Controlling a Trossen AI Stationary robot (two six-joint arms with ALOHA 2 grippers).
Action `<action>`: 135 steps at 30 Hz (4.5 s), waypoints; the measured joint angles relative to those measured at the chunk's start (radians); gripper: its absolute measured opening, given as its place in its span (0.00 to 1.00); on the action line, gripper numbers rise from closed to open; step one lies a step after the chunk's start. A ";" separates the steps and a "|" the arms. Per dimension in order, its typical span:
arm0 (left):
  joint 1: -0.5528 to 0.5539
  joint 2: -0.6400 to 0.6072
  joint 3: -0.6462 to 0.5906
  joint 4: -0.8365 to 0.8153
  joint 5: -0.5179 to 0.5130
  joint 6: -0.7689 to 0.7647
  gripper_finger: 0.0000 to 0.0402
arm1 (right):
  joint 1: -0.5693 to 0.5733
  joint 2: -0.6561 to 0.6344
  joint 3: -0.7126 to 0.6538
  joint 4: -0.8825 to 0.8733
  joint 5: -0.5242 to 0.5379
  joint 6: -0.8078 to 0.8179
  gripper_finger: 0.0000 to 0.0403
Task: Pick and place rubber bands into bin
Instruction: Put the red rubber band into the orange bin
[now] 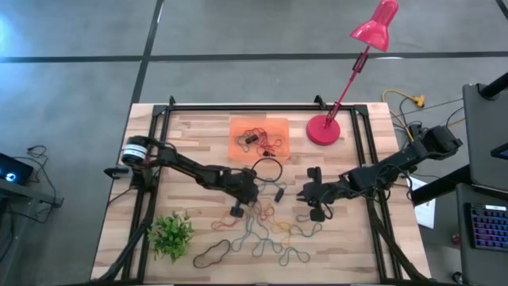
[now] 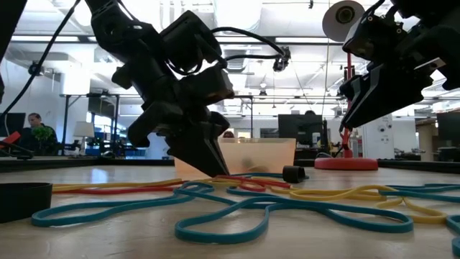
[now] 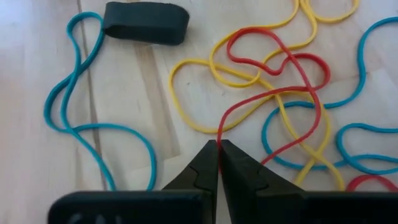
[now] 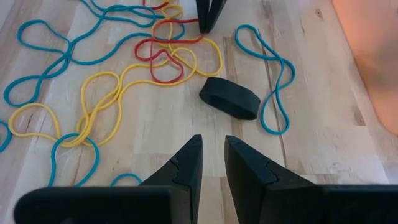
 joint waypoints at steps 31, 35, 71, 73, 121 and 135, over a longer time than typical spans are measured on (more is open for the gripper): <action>-0.013 -0.362 -0.046 -0.017 -0.108 0.053 0.00 | 0.000 0.000 -0.002 0.002 0.000 -0.001 0.14; -0.013 -0.355 -0.064 -0.024 -0.068 0.071 0.00 | 0.000 0.000 -0.004 0.011 0.001 -0.006 0.14; 0.063 -0.025 -0.035 0.064 0.013 0.069 0.32 | 0.000 0.000 -0.005 0.018 0.026 -0.011 0.14; 0.064 -0.020 -0.033 0.066 0.015 0.068 0.32 | 0.000 0.000 -0.006 0.016 0.026 -0.011 0.14; 0.079 -0.020 -0.039 0.076 0.013 -0.001 0.00 | 0.000 0.000 -0.010 0.025 0.028 -0.011 0.14; 0.075 -0.138 -0.047 0.073 0.027 -0.001 0.00 | 0.000 0.000 -0.010 0.023 0.028 -0.011 0.14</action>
